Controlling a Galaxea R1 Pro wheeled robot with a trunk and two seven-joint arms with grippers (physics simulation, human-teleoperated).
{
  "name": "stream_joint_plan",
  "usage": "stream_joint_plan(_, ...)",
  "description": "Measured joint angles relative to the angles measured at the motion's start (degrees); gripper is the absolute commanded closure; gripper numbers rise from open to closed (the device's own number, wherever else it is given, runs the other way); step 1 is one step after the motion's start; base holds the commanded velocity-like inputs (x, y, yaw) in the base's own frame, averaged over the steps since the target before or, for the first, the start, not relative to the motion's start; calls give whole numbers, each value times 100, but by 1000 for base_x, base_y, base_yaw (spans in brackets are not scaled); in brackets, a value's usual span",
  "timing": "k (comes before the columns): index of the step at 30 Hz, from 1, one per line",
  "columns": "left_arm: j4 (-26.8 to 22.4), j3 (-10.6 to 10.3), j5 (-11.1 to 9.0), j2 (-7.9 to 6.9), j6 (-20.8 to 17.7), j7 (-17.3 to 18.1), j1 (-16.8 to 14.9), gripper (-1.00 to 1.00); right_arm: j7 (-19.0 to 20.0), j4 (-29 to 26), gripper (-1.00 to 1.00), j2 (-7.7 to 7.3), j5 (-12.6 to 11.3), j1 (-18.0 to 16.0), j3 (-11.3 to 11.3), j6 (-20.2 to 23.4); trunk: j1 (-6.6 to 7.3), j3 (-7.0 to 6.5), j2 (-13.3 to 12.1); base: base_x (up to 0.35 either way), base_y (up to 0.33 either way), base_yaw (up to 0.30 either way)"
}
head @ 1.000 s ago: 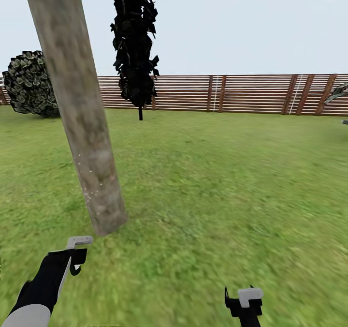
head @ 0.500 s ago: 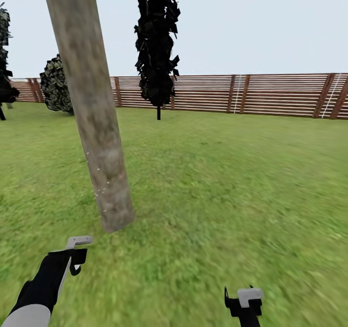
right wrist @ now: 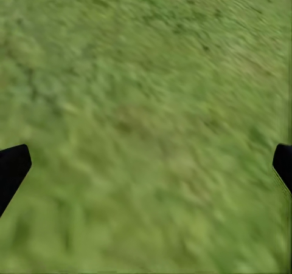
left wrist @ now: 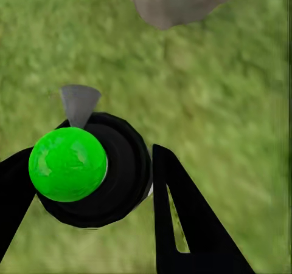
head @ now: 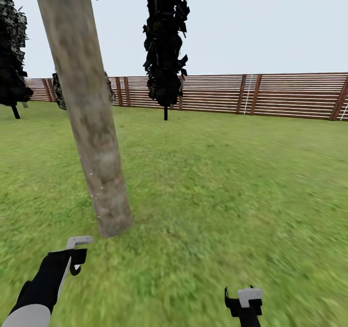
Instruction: In the garden, pick up the pesticide atomizer on the floor and spray pesticide onto both trees until each tree trunk is fully covered.
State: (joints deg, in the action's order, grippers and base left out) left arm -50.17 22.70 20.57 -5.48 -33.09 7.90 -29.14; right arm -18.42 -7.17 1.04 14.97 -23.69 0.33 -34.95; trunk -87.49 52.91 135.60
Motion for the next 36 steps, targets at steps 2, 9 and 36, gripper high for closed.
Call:
stream_joint_plan(2,0,0,0,-3,0,0,0,100,1,0,-100,0,0,0,0,-3,0,0,0,231,-203,0)
stream_joint_plan(9,0,3,0,-9,0,0,0,100,1,0,-100,-1,3,0,0,-3,0,0,0,218,-206,0)
stream_joint_plan(36,12,132,10,-71,-32,5,0,100,1,0,-100,8,0,0,0,0,0,0,0,190,-221,138)
